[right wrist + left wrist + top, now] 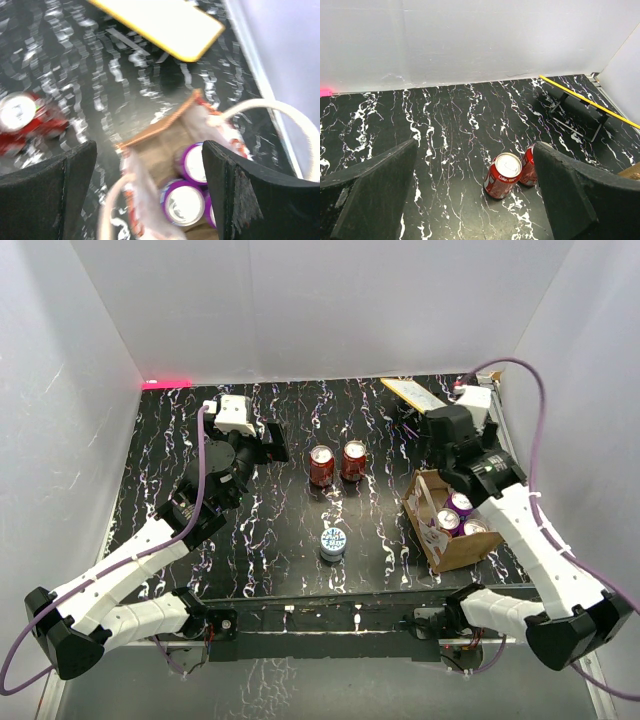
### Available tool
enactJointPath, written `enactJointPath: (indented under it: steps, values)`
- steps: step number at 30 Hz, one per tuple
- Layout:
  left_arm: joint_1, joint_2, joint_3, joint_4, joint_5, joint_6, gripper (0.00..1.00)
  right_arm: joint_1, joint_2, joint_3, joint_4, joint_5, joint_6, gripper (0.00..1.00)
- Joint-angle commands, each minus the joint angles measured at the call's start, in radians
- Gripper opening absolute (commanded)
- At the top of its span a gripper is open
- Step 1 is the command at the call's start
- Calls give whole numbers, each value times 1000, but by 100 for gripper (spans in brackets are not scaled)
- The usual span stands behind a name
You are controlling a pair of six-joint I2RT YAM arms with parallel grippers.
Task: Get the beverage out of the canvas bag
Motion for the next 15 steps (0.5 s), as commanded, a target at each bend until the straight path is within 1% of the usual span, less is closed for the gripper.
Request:
enactJointPath:
  steps: [1, 3, 6, 10, 15]
  values:
    - [-2, -3, 13, 10, 3, -10, 97, -190, -21, -55, -7, 45, 39, 88]
    - [-2, 0, 14, 9, 4, -11, 97, -270, -25, -88, 15, -28, 31, 87]
    - [-2, 2, 14, 7, 6, -11, 97, -340, -24, -138, 20, -92, 65, 86]
    - [-2, 3, 14, 7, 3, -11, 97, -377, -35, -211, 37, -113, 123, 83]
    - [-2, -1, 16, 6, 3, -11, 97, -385, -54, -267, 50, -132, 195, 80]
